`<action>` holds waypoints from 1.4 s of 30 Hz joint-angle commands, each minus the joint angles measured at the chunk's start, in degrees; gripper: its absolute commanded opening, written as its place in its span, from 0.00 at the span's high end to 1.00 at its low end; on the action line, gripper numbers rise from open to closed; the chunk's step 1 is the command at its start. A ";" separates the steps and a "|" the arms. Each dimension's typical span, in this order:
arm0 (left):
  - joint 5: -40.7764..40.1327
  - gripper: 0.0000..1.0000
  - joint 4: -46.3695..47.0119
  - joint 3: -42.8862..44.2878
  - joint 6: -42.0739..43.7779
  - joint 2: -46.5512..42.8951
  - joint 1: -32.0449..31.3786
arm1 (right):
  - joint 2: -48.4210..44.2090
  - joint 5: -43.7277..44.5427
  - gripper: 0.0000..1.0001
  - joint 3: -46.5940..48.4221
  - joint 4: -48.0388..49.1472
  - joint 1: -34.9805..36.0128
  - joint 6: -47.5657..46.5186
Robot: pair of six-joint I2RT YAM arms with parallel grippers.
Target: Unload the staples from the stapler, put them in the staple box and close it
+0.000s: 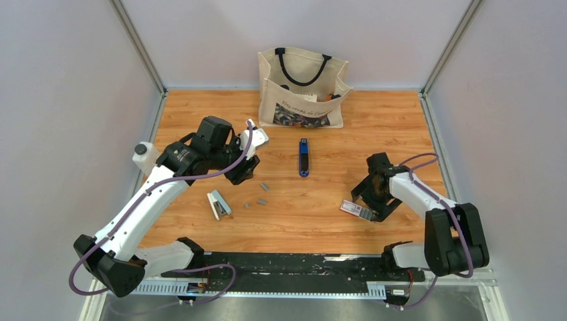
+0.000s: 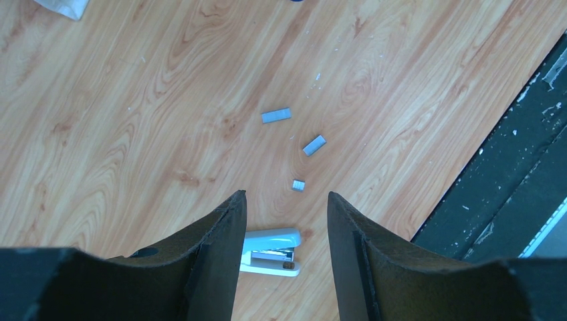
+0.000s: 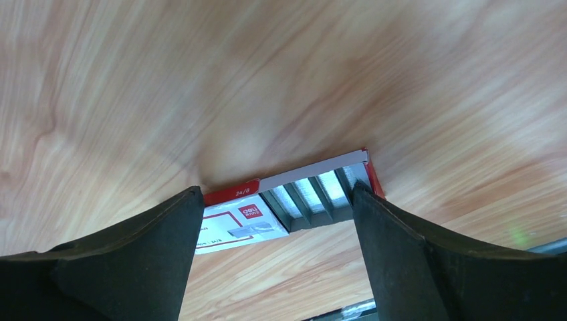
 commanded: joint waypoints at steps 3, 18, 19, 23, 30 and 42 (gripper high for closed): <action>-0.30 0.43 1.20 -0.86 1.27 -1.90 -0.05 | 6.23 -6.23 0.12 2.82 9.56 10.04 13.22; -1.53 0.44 0.84 -2.18 2.06 -4.36 -0.05 | 14.76 -4.29 0.11 16.72 5.61 20.78 16.22; -1.53 0.44 0.93 -2.35 2.06 -4.37 -0.05 | 14.67 -4.30 0.11 16.80 5.26 20.87 15.87; -1.36 0.44 0.84 -2.09 1.71 -4.37 -0.05 | 13.71 -2.71 0.11 17.94 4.30 20.96 14.47; -0.92 0.44 0.67 -2.00 1.45 -4.01 -0.05 | 10.37 -0.17 0.16 23.39 -0.18 18.68 8.67; -1.36 0.44 0.23 -2.00 1.01 -3.75 -0.05 | 17.38 0.45 0.37 25.59 3.14 15.42 0.67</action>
